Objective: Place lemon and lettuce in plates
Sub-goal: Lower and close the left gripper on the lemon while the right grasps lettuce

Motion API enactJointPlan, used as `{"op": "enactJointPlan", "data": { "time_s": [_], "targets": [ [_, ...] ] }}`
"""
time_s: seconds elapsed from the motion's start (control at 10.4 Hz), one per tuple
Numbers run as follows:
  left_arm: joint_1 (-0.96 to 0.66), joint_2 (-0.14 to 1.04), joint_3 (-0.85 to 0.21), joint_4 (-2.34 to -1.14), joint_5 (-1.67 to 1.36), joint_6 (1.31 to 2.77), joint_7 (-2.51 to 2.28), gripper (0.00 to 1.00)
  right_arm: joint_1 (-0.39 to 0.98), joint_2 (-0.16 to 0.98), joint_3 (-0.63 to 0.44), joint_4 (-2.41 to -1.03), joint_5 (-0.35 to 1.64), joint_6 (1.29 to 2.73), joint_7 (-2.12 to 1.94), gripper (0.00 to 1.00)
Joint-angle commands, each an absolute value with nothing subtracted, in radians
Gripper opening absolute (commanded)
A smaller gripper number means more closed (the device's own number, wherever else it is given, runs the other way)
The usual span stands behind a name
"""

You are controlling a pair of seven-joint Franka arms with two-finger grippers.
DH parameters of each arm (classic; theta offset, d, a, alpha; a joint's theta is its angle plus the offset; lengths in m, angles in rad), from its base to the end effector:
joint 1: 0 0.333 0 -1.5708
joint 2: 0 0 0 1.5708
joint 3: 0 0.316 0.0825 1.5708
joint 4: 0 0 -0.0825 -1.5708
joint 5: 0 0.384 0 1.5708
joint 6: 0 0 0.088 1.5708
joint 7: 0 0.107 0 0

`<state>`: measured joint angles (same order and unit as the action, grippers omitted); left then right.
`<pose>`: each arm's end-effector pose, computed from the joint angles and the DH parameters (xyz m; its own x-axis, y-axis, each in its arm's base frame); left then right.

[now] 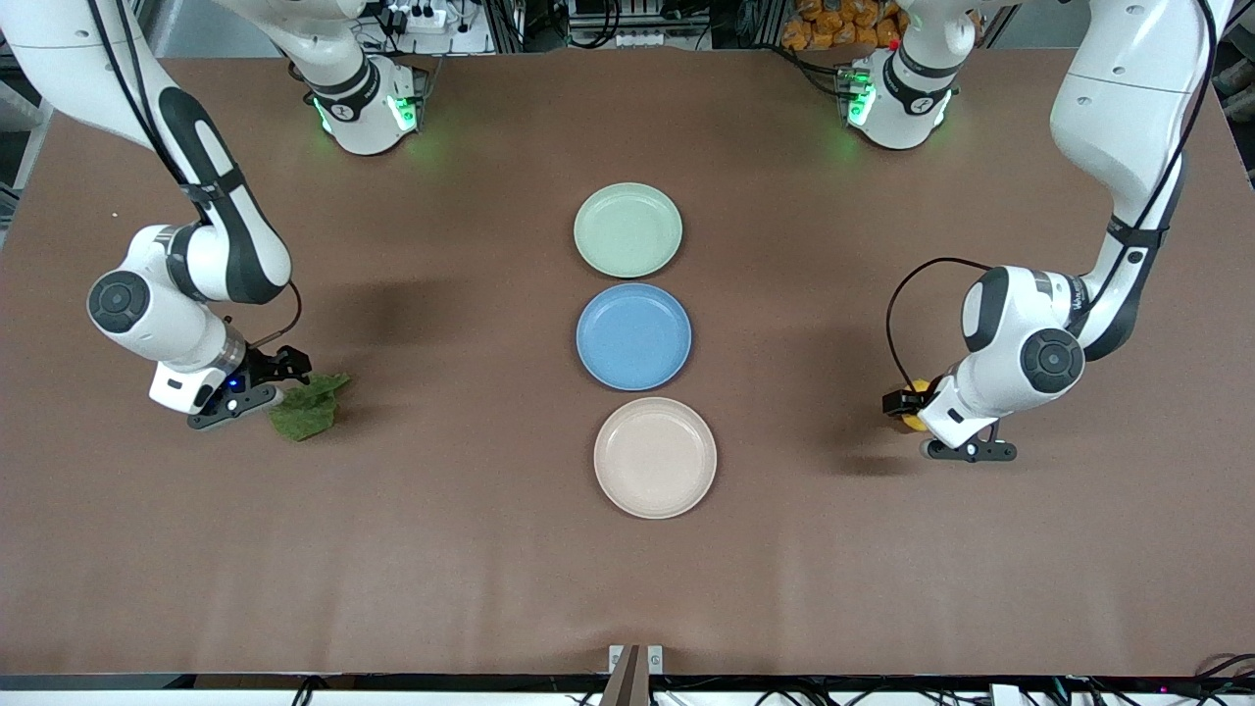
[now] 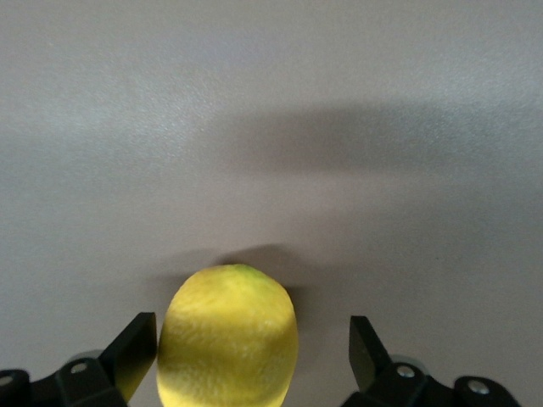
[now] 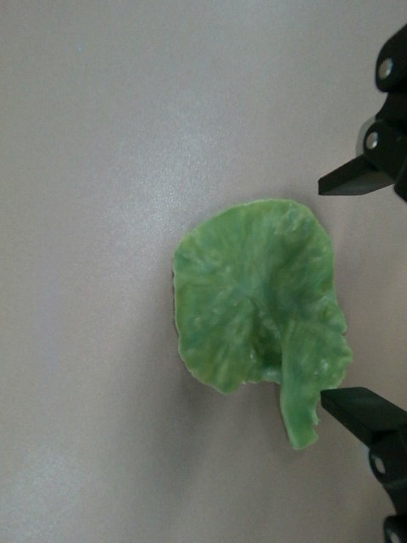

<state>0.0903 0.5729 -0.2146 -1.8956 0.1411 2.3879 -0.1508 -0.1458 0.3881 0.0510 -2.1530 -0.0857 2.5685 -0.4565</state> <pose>0.6213 -0.0710 0.1986 0.9966 -0.0506 -0.0655 -0.0496 -0.9986 0.0164 0.5695 -0.0528 0.2198 0.9092 0.4161 0.0118 0.4154 -0.9088 0.0383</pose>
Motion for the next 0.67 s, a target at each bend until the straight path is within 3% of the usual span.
{"op": "enactJointPlan", "data": {
  "time_s": [0.0,0.19,0.48,0.58],
  "targets": [
    [0.101,0.593,-0.219,-1.913,0.169,2.440,-0.143,1.00,-0.163,0.406,0.063,-2.183,-0.098,2.630,-0.468,1.00],
    [0.119,0.606,-0.219,-1.914,0.169,2.454,-0.129,1.00,-0.153,0.439,0.063,-2.223,-0.098,2.741,-0.459,1.00],
    [0.136,0.617,-0.219,-1.913,0.169,2.459,-0.101,1.00,-0.153,0.445,0.063,-2.221,-0.098,2.744,-0.459,1.00],
    [0.137,0.617,-0.219,-1.913,0.169,2.459,-0.101,0.95,-0.153,0.446,0.063,-2.221,-0.098,2.743,-0.459,1.00]
  ]
}}
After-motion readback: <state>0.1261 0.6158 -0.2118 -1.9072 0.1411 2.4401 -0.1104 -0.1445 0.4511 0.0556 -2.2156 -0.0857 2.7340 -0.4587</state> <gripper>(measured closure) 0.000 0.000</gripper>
